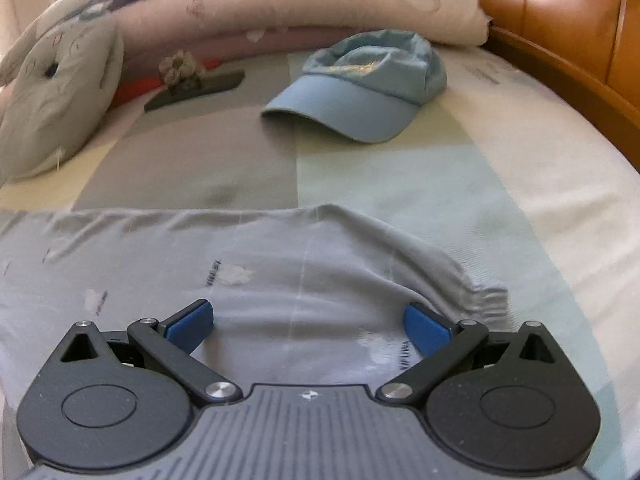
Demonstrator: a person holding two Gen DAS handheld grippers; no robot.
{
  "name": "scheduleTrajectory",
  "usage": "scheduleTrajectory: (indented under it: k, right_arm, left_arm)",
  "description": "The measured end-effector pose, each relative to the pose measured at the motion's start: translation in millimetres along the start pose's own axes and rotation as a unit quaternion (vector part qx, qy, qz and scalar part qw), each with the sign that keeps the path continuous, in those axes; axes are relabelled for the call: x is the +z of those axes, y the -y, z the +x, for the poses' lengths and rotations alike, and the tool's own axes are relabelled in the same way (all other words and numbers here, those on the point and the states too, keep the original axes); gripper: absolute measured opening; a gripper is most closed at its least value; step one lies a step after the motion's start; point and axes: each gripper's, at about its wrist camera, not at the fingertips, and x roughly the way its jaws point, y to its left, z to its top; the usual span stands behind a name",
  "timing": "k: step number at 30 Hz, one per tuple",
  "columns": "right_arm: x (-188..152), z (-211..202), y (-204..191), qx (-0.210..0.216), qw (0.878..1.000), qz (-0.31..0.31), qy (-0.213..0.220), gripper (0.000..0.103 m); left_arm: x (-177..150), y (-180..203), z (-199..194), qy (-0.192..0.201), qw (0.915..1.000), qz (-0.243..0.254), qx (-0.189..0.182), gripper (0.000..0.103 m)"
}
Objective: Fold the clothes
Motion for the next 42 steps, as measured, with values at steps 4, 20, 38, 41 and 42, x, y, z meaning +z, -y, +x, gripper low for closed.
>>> scheduleTrajectory:
  k: [4, 20, 38, 41, 42]
  right_arm:
    - [-15, -44, 0, 0.036, 0.999, -0.022, 0.008, 0.103]
    - [-92, -138, -32, 0.031, 0.999, -0.036, 0.018, 0.103]
    - [-73, -199, -145, -0.101, 0.994, 0.04, 0.012, 0.103]
    - [-67, -201, -161, -0.11, 0.994, 0.021, 0.018, 0.103]
    - [-65, -201, -166, -0.112, 0.993, 0.014, 0.019, 0.103]
  left_arm:
    - [-6, 10, 9, -0.018, 0.9997, -0.009, 0.012, 0.094]
    - [28, -63, 87, -0.032, 0.9994, -0.006, -0.014, 0.094]
    - [45, -206, 225, -0.009, 0.9835, -0.048, -0.175, 0.094]
    - [47, -233, 218, -0.001, 0.9837, -0.066, -0.167, 0.094]
    - [49, -242, 214, 0.0, 0.9845, -0.07, -0.161, 0.094]
